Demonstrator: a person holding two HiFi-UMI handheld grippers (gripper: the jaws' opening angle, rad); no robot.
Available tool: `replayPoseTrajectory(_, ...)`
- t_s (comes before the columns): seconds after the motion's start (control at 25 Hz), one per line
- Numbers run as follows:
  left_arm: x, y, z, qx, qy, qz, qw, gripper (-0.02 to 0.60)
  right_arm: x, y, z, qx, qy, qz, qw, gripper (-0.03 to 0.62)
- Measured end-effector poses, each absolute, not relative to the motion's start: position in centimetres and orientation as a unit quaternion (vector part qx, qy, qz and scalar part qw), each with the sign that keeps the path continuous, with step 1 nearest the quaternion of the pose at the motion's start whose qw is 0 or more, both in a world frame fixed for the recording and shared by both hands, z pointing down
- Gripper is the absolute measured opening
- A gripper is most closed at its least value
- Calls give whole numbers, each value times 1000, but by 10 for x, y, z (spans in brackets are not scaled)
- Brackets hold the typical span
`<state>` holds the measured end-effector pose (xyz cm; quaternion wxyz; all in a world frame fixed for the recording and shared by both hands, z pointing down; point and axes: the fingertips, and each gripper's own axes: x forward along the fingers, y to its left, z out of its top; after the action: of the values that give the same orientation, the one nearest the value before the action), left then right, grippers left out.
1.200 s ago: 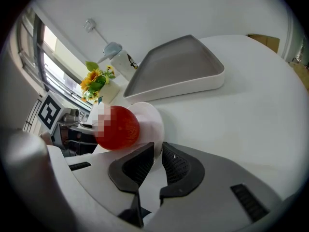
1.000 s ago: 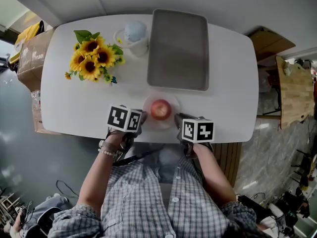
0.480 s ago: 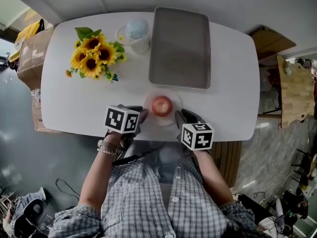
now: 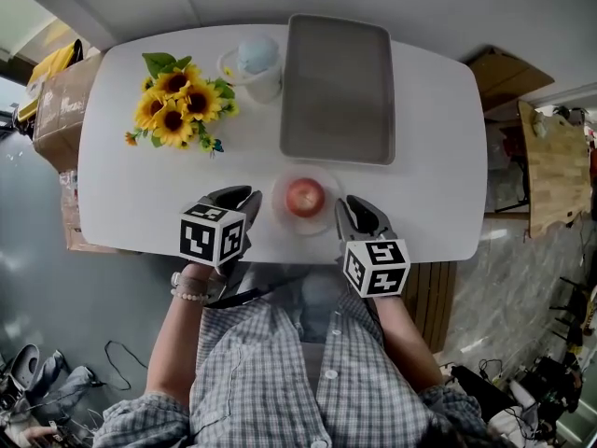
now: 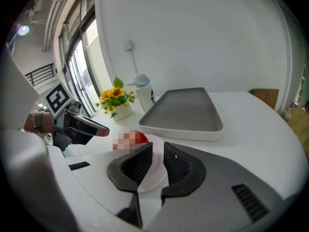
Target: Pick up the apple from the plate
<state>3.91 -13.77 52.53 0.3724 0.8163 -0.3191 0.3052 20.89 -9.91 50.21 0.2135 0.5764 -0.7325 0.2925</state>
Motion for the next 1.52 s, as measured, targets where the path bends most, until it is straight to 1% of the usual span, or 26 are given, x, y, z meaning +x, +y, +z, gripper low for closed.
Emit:
replayPoseTrajectory(0.08,40,-143,506,833,-324,289,343,50,206,-104,483,580,-743,269,197,78)
replayPoseTrajectory(0.2,43,-151,476,856,-329,264,298,28,200,-111,452,581,-760,239,165,60)
replayPoseTrajectory(0.32,47,-156,445,876,-333,239,253,21,196,-113,426,582,-770,212,153,51)
replayPoseTrajectory(0.44,50,-161,418,892,-333,220,213,15,191,-118,403,579,-781,170,159,49)
replayPoseTrajectory(0.76,55,-162,367,918,-317,183,155,12,181,-130,343,584,-794,91,142,44)
replayPoseTrajectory(1.04,58,-168,319,932,-312,123,137,11,187,-138,299,595,-794,44,118,40)
replayPoseTrajectory(1.24,59,-171,304,936,-310,113,126,11,188,-136,273,594,-799,41,81,37)
replayPoseTrajectory(1.52,59,-170,303,937,-307,108,124,11,183,-133,269,593,-800,29,84,37)
